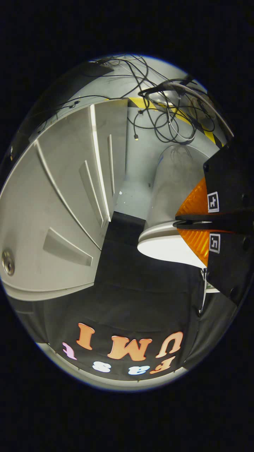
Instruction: Open the toilet lid.
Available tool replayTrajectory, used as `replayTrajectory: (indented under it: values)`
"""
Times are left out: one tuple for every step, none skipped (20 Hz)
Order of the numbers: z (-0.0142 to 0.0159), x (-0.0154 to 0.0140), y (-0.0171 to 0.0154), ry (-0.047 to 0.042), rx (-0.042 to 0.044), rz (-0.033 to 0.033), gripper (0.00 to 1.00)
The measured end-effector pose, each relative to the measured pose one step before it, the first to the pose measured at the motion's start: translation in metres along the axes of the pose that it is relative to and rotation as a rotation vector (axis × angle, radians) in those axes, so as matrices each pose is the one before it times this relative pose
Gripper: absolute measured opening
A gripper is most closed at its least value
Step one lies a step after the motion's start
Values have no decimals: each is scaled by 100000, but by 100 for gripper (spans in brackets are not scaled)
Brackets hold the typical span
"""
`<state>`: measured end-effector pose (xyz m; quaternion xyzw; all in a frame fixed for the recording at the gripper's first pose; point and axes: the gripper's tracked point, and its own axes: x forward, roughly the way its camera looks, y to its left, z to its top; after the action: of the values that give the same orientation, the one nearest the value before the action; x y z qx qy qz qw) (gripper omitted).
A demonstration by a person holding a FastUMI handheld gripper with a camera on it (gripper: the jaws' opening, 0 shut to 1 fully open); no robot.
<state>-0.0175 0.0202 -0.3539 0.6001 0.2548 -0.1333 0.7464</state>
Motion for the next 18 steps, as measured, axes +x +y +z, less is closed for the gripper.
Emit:
replayTrajectory:
  values:
    - [111,-9,359,-1573,-3307,-387,8]
    - [337,206,252,-2264,-3823,-321,8]
    - [412,253,284,-2781,-3865,-348,8]
    - [425,166,375,-2765,-3775,-132,8]
    - [259,77,367,-2327,-3189,-416,8]
    - [239,180,263,-1615,-1721,-700,8]
    - [79,-52,245,-523,-1556,-517,8]
    - [-17,-182,218,46,-1640,-306,8]
    - [229,-123,363,-1023,-1497,252,8]
    - [258,-188,485,-911,-1662,112,8]
    - [203,-268,582,-446,-1583,313,8]
    - [836,115,861,-3387,-2354,757,8]
    - [376,-168,755,-663,-3389,1128,8]
    - [352,-256,881,-1209,-4199,949,8]
    - [122,-235,693,-58,-4608,177,8]
    - [214,-237,602,-309,-5330,289,8]
    - [350,-194,527,263,-4532,-286,8]
    - [173,-129,488,644,-2482,-192,8]
